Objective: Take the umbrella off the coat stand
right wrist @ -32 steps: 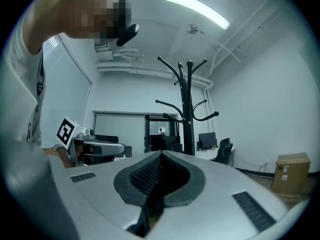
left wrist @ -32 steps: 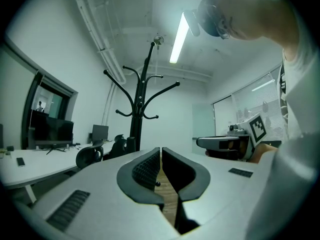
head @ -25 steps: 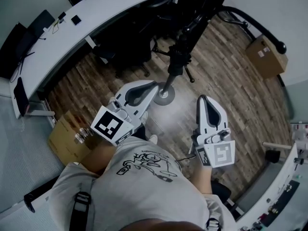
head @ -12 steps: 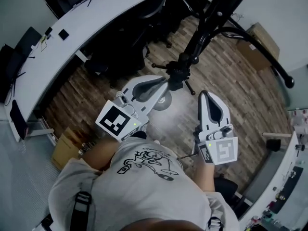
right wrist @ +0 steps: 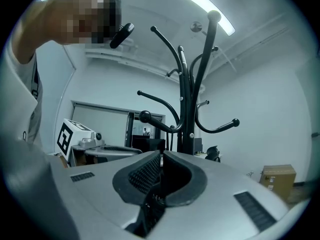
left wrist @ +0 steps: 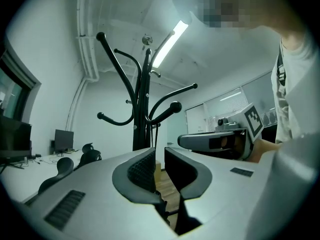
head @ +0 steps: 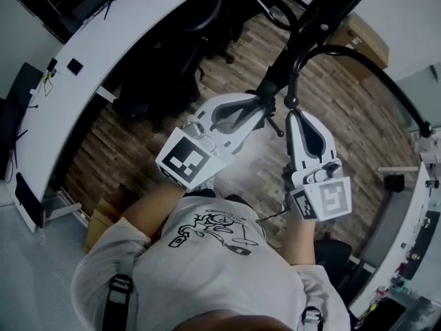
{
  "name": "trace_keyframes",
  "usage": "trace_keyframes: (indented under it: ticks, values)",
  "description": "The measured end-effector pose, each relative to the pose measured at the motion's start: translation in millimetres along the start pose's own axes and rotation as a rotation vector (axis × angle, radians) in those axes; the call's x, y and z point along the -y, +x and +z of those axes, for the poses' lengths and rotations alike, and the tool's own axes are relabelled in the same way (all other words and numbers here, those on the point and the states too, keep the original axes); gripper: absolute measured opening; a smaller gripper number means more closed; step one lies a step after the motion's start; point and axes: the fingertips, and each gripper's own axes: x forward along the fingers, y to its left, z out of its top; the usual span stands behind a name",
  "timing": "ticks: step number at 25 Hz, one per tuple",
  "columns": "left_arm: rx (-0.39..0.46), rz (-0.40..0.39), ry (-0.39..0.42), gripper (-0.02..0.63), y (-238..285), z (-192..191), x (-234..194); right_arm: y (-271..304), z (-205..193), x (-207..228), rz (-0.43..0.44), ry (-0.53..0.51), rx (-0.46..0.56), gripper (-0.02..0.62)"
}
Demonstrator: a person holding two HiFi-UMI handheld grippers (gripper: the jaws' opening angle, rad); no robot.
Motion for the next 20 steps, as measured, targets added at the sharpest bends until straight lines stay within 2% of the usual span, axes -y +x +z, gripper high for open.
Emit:
trace_keyframes:
  ticks: [5, 9, 14, 20]
  values:
    - [-0.009, -0.002, -0.042, 0.078, 10.8, -27.5, -13.4, 19.6, 5.5, 5.2, -0.018, -0.001, 0.019, 0.034]
    - [-0.046, -0.008, -0.066, 0.087, 20.9, -26.3, -18.9, 30.1, 5.1, 13.5, -0.008, 0.015, 0.022, 0.044]
    - [-0.056, -0.035, -0.021, 0.096, 38.0, -12.5, -16.8, 36.7, -1.9, 21.2, 0.046, 0.056, 0.036, 0.057]
    - [-0.08, -0.037, -0.001, 0.101, 53.4, -14.7, -20.3, 50.2, 0.4, 26.5, 0.105, 0.063, 0.04, 0.067]
